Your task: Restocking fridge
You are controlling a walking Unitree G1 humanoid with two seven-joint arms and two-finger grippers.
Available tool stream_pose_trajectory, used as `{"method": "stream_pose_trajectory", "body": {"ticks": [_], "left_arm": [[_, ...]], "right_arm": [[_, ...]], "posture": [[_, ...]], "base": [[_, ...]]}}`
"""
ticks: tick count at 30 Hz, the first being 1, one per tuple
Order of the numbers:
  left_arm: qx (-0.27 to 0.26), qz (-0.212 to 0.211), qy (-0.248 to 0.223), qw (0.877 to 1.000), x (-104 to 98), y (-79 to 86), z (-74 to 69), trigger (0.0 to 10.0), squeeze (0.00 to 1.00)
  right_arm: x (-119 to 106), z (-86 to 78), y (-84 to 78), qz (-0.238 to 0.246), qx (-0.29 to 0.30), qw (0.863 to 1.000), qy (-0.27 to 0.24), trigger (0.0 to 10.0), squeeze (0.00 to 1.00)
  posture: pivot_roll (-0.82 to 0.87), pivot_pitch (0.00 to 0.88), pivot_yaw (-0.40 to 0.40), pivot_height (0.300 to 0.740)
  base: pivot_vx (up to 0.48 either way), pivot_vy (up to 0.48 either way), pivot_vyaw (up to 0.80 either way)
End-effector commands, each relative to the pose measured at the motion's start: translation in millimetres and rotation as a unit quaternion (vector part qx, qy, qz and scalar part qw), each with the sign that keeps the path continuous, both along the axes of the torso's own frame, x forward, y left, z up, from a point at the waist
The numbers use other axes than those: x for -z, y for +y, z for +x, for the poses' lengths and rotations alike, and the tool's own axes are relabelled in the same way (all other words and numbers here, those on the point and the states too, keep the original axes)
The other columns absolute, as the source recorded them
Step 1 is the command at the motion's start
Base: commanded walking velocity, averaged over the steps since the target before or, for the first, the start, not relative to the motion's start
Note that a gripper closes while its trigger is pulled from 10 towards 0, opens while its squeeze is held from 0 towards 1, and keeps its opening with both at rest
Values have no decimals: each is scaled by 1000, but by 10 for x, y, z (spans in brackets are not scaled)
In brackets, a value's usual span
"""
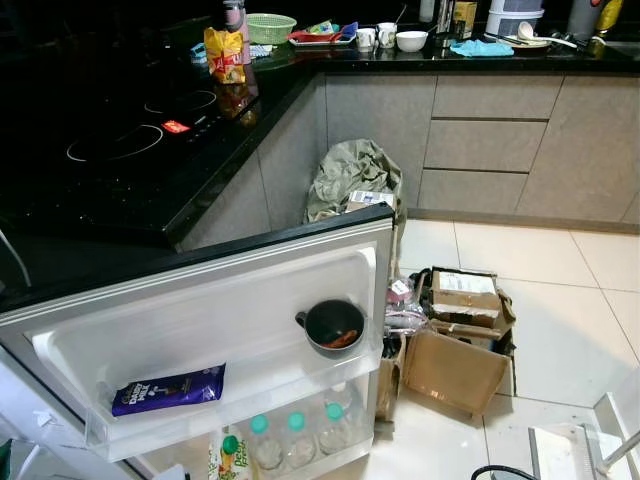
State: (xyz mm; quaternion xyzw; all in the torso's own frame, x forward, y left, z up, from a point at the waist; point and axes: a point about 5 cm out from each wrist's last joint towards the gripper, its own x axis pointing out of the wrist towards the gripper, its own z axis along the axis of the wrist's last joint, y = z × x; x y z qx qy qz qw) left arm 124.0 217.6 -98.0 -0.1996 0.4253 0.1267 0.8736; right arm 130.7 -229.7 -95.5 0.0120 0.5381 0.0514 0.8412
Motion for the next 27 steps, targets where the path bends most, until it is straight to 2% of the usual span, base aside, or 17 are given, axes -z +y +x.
{"method": "stream_pose_trajectory", "body": {"ticks": [1,6,14,22,27], "left_arm": [[11,6,2,1000,5,-34,6,10000,0],[8,-18,11,1000,24,-54,-31,10000,0],[11,-27,13,999,35,-89,-46,10000,0],[13,-36,11,999,44,-138,-57,10000,0],[14,-37,10,999,42,-132,-58,10000,0]], "right_arm": [[-8,31,23,6,5,1000,-10,10000,0],[-15,46,7,0,-2,1000,-11,10000,0],[-18,51,15,3,-15,1000,-9,10000,0],[-15,-5,-43,0,-12,1000,-4,10000,0],[-2,-33,-23,4,-18,1000,0,10000,0]], "posture": [[-84,0,4,740],[-78,0,5,740],[-80,0,7,740],[-89,0,10,740],[-90,0,17,740]], "base": [[0,0,0],[0,-241,0],[0,-465,763],[0,-450,794],[0,0,794]]}}
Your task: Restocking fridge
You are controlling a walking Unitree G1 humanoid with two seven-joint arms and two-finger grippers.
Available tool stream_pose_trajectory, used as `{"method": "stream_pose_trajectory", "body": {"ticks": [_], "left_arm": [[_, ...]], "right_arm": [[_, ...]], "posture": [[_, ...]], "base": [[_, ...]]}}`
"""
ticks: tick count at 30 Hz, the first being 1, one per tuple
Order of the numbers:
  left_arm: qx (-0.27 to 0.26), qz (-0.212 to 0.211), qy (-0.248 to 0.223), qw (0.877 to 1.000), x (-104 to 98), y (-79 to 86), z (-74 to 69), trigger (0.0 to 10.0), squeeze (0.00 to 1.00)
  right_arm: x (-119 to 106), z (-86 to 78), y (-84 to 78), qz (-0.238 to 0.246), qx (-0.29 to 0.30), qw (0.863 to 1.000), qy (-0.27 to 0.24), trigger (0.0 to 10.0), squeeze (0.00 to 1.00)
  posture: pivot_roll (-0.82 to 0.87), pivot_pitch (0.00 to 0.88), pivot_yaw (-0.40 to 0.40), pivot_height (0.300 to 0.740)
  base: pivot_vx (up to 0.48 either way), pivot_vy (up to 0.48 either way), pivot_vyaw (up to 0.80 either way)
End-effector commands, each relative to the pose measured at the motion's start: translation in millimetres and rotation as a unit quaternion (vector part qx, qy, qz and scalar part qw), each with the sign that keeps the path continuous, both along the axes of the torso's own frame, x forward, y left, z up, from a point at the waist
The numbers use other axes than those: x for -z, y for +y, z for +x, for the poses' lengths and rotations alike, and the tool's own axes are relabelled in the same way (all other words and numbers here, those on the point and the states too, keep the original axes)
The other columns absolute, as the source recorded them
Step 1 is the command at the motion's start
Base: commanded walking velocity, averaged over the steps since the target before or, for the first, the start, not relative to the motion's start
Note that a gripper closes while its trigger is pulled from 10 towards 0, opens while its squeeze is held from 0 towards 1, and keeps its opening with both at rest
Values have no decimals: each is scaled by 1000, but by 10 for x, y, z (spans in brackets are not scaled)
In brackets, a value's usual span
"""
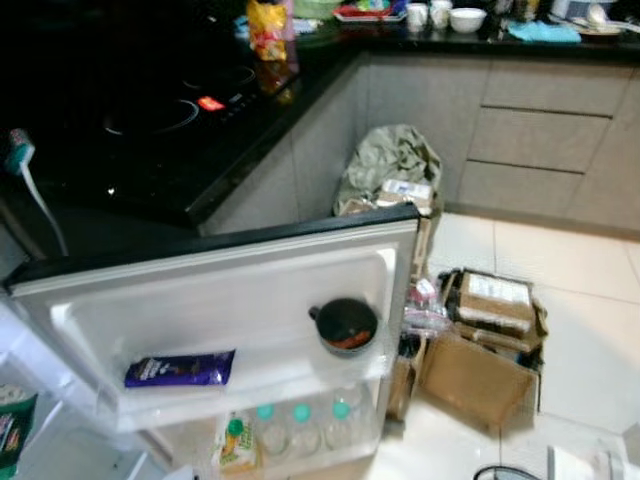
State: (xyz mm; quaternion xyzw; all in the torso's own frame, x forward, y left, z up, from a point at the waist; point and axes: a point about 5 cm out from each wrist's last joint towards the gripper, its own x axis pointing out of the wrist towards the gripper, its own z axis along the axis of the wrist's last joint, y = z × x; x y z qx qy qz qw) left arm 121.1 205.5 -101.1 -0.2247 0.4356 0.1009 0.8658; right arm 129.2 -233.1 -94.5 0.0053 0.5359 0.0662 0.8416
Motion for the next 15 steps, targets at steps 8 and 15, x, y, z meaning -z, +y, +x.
{"method": "stream_pose_trajectory", "body": {"ticks": [8,15], "left_arm": [[6,-5,0,1000,1,-2,-4,10000,0],[12,-10,1,1000,9,-34,-18,10000,0]], "right_arm": [[12,-23,24,3,-7,1000,3,10000,0],[13,-26,24,4,-5,1000,2,10000,0]], "posture": [[-91,0,20,740],[-92,0,21,740]], "base": [[0,0,794],[0,0,794]]}}
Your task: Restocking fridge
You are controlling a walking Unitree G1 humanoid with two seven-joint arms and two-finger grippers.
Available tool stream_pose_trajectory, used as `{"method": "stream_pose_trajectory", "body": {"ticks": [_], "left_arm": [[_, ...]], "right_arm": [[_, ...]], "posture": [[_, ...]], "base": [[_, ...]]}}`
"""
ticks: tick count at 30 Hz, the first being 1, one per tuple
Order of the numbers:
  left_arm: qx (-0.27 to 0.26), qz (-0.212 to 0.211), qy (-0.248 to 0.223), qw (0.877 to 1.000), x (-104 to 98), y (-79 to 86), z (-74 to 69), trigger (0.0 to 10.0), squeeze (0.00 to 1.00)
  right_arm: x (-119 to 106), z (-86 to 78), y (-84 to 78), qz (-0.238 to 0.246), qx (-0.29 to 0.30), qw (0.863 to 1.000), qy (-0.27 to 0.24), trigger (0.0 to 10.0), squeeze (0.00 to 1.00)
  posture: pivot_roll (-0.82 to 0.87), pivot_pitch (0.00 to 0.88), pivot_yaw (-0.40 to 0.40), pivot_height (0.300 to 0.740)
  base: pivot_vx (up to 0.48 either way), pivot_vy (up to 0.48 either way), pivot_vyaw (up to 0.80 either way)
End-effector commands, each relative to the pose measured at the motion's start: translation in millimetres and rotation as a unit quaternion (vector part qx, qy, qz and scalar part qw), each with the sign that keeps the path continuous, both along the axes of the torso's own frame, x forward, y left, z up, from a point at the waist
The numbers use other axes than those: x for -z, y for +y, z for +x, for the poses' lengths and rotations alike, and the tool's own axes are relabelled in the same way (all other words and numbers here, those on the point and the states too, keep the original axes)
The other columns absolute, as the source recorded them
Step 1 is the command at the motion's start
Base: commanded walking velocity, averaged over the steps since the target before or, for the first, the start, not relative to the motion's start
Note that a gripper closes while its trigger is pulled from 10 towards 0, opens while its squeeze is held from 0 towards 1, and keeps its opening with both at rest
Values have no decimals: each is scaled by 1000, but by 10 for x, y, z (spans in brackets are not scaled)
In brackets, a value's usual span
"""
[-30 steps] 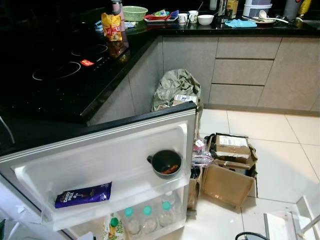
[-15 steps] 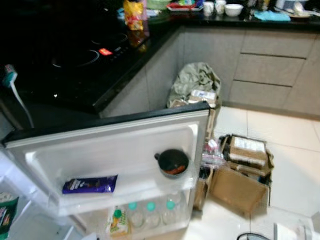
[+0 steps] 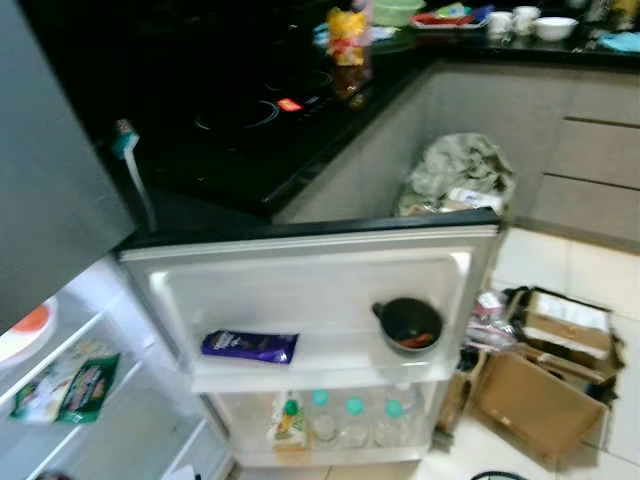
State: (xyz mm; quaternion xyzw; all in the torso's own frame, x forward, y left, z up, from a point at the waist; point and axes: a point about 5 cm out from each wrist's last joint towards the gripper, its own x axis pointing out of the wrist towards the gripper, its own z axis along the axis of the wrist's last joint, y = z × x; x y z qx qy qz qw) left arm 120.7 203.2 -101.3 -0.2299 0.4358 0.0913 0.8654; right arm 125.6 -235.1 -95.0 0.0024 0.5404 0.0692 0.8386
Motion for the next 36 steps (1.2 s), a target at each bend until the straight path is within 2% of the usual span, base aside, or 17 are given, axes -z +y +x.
{"method": "stream_pose_trajectory", "body": {"ticks": [1,7,36], "left_arm": [[6,-1,4,1000,7,-11,-14,10000,0],[16,-18,0,1000,10,-53,-19,10000,0],[18,-28,-2,999,10,-78,-14,10000,0]], "right_arm": [[7,9,44,5,0,1000,-3,10000,0],[9,6,-7,-30,9,999,1,10000,0],[16,5,24,-25,10,1000,-1,10000,0]], "posture": [[-92,0,21,740],[-92,0,18,740],[-88,0,23,740]], "base": [[0,0,794],[0,-281,265],[0,-465,0]]}}
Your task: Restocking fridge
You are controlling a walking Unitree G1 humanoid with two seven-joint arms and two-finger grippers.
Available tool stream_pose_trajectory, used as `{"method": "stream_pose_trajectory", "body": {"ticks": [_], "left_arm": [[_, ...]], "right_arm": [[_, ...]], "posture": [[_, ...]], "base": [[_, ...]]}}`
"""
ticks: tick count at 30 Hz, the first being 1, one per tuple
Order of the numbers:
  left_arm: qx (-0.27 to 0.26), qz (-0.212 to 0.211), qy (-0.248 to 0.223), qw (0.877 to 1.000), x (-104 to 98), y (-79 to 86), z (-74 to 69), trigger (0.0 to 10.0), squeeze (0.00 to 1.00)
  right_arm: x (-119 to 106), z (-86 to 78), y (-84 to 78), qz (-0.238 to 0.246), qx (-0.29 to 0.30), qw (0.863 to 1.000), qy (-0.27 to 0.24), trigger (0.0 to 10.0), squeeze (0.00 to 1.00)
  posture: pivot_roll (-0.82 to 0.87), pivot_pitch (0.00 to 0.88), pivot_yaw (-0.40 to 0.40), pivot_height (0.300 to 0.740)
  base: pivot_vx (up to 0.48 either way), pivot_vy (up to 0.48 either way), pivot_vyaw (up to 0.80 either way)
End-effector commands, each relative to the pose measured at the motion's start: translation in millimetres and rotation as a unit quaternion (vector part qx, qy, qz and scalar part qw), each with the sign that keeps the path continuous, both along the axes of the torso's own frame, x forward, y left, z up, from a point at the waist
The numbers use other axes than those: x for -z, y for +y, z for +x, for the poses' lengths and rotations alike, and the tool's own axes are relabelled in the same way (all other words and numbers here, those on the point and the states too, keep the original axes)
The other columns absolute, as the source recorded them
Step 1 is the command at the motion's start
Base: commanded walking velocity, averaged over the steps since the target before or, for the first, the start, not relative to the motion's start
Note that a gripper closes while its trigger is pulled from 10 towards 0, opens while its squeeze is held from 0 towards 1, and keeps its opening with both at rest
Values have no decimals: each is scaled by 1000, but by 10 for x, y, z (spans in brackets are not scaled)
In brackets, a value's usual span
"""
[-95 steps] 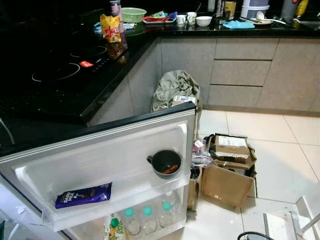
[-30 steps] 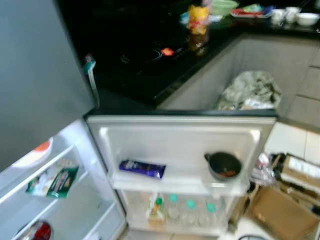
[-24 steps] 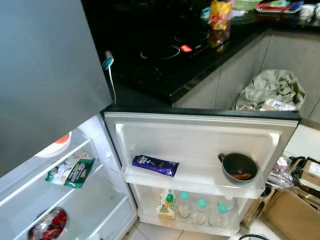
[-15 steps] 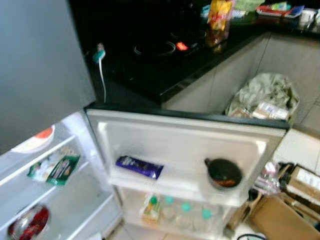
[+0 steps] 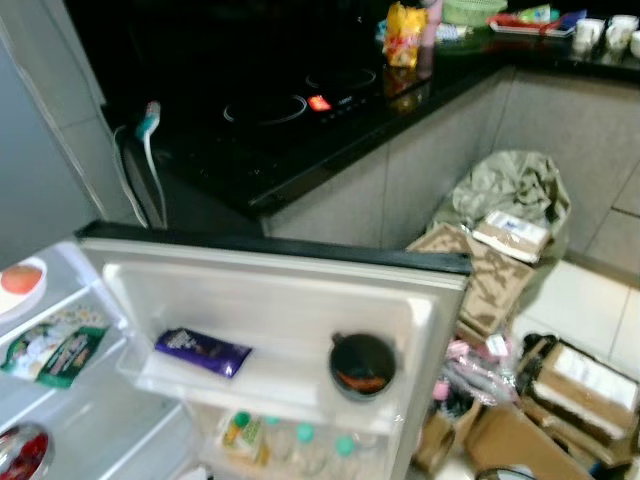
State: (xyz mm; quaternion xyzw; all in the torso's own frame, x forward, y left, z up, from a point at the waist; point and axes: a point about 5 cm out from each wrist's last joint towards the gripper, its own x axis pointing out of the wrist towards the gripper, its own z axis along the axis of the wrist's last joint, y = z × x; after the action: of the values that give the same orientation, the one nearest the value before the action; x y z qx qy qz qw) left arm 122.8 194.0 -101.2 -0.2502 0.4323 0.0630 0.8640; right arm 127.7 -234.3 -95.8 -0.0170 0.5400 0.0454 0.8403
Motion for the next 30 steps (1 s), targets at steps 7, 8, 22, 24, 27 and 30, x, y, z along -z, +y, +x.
{"method": "stream_pose_trajectory", "body": {"ticks": [7,8,22,24,27,30], "left_arm": [[1,5,8,1000,8,19,-25,10000,0],[-2,7,7,1000,6,25,-14,10000,0],[-2,12,25,1000,24,25,-46,10000,0],[-2,11,27,1000,27,23,-53,10000,0],[-1,10,29,1000,31,17,-63,10000,0],[1,9,31,999,34,11,-69,10000,0]], "right_arm": [[2,-4,36,16,-11,1000,-4,10000,0],[2,-7,41,21,-14,1000,-4,10000,0],[-9,16,61,43,-18,999,-9,10000,0],[-11,20,62,44,-18,999,-10,10000,0],[-12,20,60,46,-18,999,-10,10000,0],[-10,13,58,47,-17,999,-9,10000,0]], "posture": [[-88,0,23,740],[-88,0,23,740],[-89,0,20,740],[-89,0,20,740],[-89,0,20,740],[-89,0,20,740]], "base": [[0,-354,114],[0,0,800],[0,0,800],[0,0,800],[0,0,800],[0,0,800]]}}
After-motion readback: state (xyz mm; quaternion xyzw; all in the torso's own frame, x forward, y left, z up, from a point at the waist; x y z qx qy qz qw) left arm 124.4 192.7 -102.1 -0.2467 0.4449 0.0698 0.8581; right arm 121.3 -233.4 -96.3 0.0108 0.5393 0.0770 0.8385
